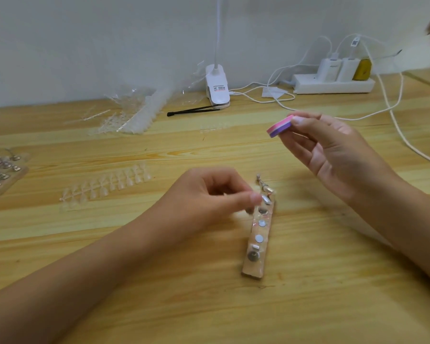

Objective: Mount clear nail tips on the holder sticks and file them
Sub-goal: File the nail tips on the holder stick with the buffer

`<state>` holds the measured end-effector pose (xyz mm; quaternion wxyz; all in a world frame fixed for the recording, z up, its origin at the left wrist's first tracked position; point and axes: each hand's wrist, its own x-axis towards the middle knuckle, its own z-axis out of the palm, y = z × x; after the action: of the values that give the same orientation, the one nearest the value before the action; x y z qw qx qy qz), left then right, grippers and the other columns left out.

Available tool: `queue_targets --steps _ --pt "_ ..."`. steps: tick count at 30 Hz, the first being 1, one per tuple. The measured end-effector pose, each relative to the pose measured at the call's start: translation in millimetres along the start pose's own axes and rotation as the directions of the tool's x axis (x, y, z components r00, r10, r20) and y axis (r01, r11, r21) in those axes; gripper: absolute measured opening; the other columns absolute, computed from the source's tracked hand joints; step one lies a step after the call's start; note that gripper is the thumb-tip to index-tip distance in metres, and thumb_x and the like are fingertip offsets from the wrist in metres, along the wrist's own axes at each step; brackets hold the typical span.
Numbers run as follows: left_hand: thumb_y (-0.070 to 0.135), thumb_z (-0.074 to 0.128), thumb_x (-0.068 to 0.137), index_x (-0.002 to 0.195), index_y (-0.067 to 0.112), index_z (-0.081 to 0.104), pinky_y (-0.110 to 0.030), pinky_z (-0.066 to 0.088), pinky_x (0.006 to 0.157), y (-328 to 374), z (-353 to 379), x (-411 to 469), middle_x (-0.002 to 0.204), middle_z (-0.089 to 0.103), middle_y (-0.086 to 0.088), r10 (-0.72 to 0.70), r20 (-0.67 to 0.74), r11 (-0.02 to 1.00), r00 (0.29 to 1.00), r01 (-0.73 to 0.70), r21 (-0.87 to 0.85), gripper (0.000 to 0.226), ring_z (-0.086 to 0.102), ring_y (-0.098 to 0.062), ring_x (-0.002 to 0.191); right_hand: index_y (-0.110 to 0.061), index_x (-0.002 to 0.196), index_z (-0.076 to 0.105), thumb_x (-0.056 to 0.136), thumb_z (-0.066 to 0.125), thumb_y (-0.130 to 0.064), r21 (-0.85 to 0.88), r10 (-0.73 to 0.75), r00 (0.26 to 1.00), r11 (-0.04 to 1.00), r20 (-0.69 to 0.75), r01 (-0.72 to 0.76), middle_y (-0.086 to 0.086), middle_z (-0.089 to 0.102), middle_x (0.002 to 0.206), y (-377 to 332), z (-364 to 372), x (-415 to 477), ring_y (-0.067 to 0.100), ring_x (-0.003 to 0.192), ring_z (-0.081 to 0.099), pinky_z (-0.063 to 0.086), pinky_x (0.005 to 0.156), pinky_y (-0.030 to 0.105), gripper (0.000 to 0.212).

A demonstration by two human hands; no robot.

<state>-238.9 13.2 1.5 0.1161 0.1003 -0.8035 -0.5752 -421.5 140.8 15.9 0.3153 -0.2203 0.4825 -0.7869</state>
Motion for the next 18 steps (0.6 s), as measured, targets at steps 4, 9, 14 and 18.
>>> queue_targets --steps 4,9,14,18 --pt "0.036 0.076 0.081 0.082 0.027 0.078 -0.024 0.053 0.077 -1.1 6.2 -3.8 0.084 0.076 0.009 -0.069 0.017 0.995 0.998 0.067 0.076 0.009 0.070 -0.011 0.085 -0.007 0.102 0.062 0.090 0.062 -0.006 -0.035 0.028 0.999 0.999 0.022 -0.027 0.003 0.074 0.084 2.3 1.2 -0.1 0.009 0.082 0.070 0.055 0.074 0.016 0.012" --pt "0.036 0.075 0.080 0.083 0.024 0.079 -0.016 0.054 0.077 -2.7 8.1 -2.7 0.084 0.077 0.009 -0.074 -0.018 0.996 0.997 0.075 0.050 0.013 0.072 -0.006 0.084 -0.009 0.102 0.064 0.089 0.064 -0.009 -0.086 0.047 0.997 0.995 0.066 -0.041 0.004 0.073 0.090 3.1 0.2 -0.5 0.011 0.085 0.069 0.055 0.077 0.018 0.013" --pt "0.051 0.069 0.072 0.081 0.029 0.079 -0.009 0.049 0.067 0.9 6.4 -2.7 0.076 0.075 0.010 -0.083 -0.007 0.988 0.997 0.083 0.129 0.026 0.068 0.002 0.073 -0.009 0.105 0.064 0.083 0.068 -0.014 -0.107 0.060 0.994 0.993 0.089 -0.050 0.005 0.074 0.093 3.0 -1.1 -0.9 0.011 0.085 0.069 0.055 0.076 0.018 0.023" --pt "0.060 0.065 0.071 0.083 0.032 0.079 -0.006 0.042 0.058 -0.7 5.1 -2.4 0.070 0.071 0.013 -0.081 -0.014 0.979 0.997 0.083 0.185 0.033 0.059 0.007 0.063 -0.010 0.101 0.067 0.073 0.072 -0.019 -0.123 0.067 0.994 0.991 0.089 -0.056 0.006 0.074 0.094 4.4 -0.8 -1.2 0.012 0.085 0.070 0.055 0.074 0.018 0.030"
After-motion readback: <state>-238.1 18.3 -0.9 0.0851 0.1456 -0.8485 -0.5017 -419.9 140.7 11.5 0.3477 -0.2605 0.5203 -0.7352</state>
